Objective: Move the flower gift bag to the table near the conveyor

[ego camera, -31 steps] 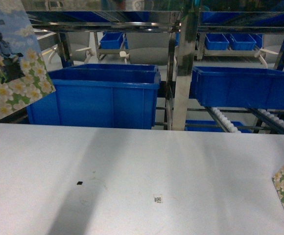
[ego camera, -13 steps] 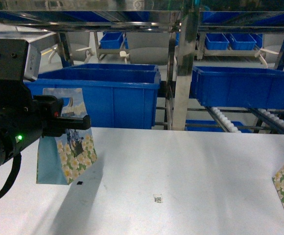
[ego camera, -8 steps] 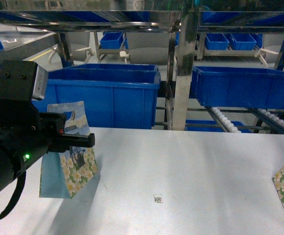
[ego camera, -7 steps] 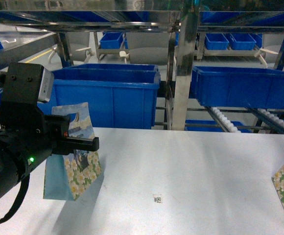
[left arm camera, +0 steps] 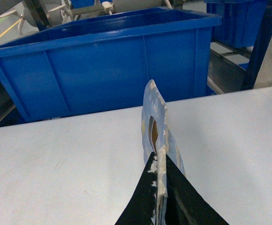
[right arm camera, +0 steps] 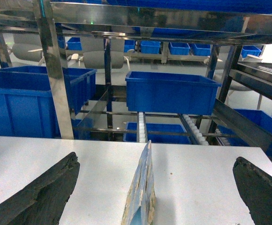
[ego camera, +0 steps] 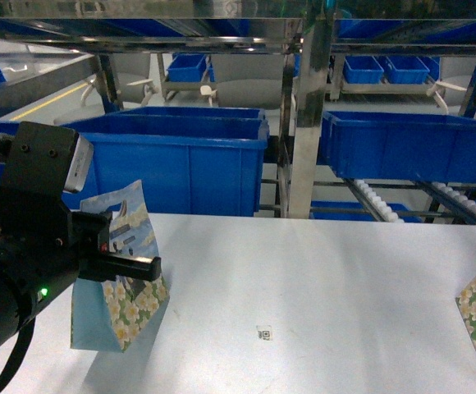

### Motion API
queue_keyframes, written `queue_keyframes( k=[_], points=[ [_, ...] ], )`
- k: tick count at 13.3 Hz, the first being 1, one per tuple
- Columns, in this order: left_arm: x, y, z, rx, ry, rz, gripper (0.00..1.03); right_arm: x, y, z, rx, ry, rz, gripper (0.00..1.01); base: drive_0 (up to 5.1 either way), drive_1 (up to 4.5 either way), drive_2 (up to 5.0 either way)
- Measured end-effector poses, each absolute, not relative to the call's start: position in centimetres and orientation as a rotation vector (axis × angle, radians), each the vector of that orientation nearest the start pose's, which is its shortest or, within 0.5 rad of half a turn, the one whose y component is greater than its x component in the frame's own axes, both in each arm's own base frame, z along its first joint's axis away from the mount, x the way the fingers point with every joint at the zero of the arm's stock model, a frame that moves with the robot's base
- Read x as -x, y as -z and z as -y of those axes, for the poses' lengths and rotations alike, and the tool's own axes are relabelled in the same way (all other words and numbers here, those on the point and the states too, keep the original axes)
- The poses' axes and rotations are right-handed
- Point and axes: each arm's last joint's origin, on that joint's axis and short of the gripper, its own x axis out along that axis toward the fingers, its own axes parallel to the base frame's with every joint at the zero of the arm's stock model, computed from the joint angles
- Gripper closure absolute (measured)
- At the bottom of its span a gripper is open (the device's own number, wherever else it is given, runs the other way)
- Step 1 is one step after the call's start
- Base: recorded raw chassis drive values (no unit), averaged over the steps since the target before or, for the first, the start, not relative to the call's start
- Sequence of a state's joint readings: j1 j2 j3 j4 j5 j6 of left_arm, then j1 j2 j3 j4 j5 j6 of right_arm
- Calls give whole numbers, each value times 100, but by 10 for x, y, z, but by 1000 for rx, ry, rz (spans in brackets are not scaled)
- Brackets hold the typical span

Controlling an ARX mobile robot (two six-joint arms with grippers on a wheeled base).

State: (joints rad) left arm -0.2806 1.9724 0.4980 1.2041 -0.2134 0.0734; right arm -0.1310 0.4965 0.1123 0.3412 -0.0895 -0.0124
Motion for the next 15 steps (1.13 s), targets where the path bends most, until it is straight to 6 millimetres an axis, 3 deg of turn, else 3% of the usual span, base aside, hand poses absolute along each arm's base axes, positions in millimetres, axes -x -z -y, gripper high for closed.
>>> queue_keyframes(
  k=[3,6,7,8,9,12,15],
  points=[
    [-281,-82,76,-182,82,-272,97,-133,-189,15,8,42,-43,3,0,0,0],
    [-269,-90,85,-263,125,-265,54,-133,-189,15,8,42,-43,3,0,0,0],
    [-267,-96,87,-269,136,-255,36,-133,-189,15,8,42,-43,3,0,0,0],
    [-266,-102,87,-277,128,-251,10,-133,-189,15,8,41,-43,3,0,0,0],
    [-266,-106,86,-288,126,-238,3,-133,-189,15,8,42,-43,3,0,0,0],
    [-265,-139,81,-286,128,-130,5,-133,-189,15,8,41,-43,3,0,0,0],
    [-254,-167,62,-281,98,-73,5,-133,-189,15,8,42,-42,3,0,0,0]
  ],
)
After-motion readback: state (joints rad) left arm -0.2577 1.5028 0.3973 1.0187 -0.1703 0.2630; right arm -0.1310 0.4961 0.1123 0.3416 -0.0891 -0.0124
